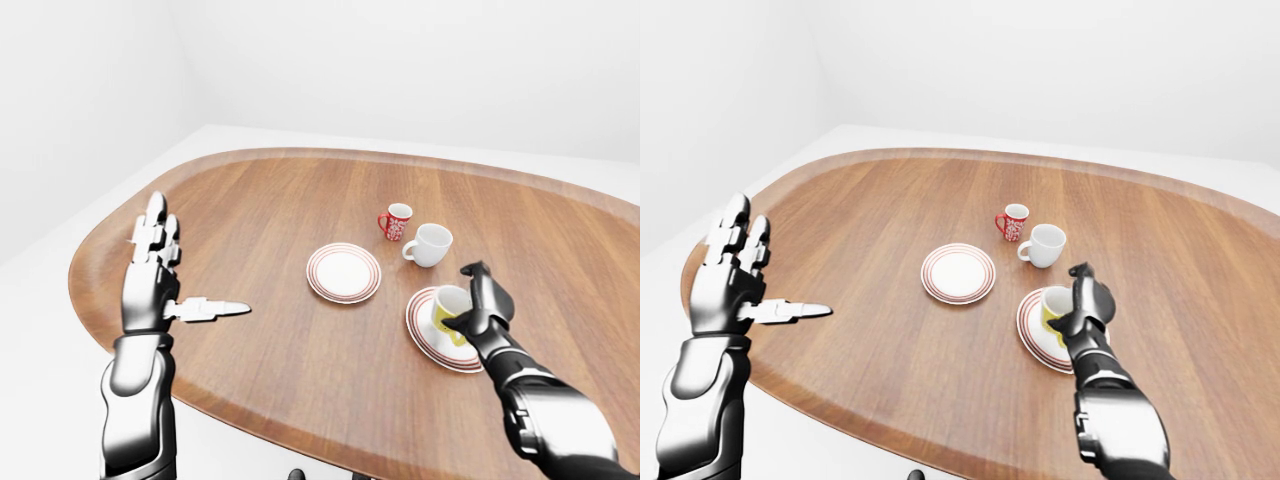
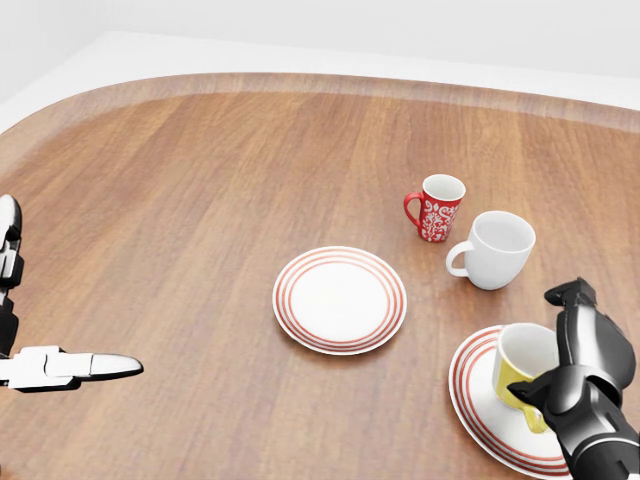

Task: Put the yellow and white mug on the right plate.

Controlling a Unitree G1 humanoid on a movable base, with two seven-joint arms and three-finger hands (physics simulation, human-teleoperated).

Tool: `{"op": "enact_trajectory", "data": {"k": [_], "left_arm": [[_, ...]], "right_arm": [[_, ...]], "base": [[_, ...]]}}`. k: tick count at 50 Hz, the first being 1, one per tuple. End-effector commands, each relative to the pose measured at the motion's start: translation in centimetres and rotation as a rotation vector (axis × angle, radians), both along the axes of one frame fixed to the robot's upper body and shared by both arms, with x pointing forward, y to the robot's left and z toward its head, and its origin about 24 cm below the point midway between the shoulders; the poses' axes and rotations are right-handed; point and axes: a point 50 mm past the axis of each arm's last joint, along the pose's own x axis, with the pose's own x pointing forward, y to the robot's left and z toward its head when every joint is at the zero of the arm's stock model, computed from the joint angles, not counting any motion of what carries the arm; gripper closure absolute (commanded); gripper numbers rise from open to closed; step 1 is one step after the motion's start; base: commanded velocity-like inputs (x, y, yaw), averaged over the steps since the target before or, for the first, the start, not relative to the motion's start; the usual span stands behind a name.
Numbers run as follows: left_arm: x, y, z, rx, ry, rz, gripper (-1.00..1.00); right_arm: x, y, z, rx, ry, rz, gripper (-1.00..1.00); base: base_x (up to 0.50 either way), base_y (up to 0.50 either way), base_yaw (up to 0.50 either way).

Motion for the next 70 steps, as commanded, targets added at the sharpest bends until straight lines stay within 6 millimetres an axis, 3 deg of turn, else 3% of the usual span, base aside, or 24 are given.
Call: {"op": "enact_trajectory", "data": {"k": [1,32,41,46,48,52,54,60,65,70], "left_arm": [[0.0,0.0,-0.1,-0.001,0.005,0.000,-1.00],[0.0,-0.3,-0.3,0.001,0.012,-0.005,-1.00],[0.0,-0.4,-0.2,0.003,0.010,-0.010,-1.00],[0.0,-0.4,-0.3,0.002,0.011,-0.010,-1.00],[0.0,-0.4,-0.3,0.002,0.011,-0.010,-1.00],[-0.1,-0.4,-0.1,0.003,0.003,-0.012,-1.00],[-0.1,-0.4,-0.1,0.003,0.003,-0.012,-1.00],[0.0,-0.5,-0.3,0.001,0.010,-0.013,-1.00],[0.0,-0.5,-0.3,0.000,0.011,-0.013,-1.00],[-0.1,-0.6,0.0,0.003,-0.002,-0.017,-1.00]], "right_arm": [[0.2,0.2,0.1,-0.005,0.006,0.016,-1.00],[0.2,-0.5,0.5,0.027,-0.004,-0.004,-1.00],[1.9,-0.2,1.9,0.324,-0.031,0.022,-1.00],[3.8,0.6,4.6,0.512,-0.126,0.127,-1.00],[4.6,1.2,6.8,0.584,-0.217,0.224,-1.00],[4.8,2.6,11.2,0.637,-0.403,0.417,-1.00],[4.6,2.8,12.0,0.671,-0.411,0.427,-1.00],[3.1,3.6,16.6,0.697,-0.556,0.556,-1.00],[0.8,4.0,21.8,0.605,-0.763,0.676,-1.00],[-1.5,4.7,25.0,0.504,-0.892,0.750,-1.00]], "base": [[0.00,0.00,0.00],[0.00,0.00,0.00],[0.00,0.00,0.00],[0.00,0.00,0.00],[0.00,0.00,0.00],[0.00,0.00,0.00],[0.00,0.00,0.00],[0.00,0.00,0.00],[0.00,0.00,0.00],[0.00,0.00,0.00]]}}
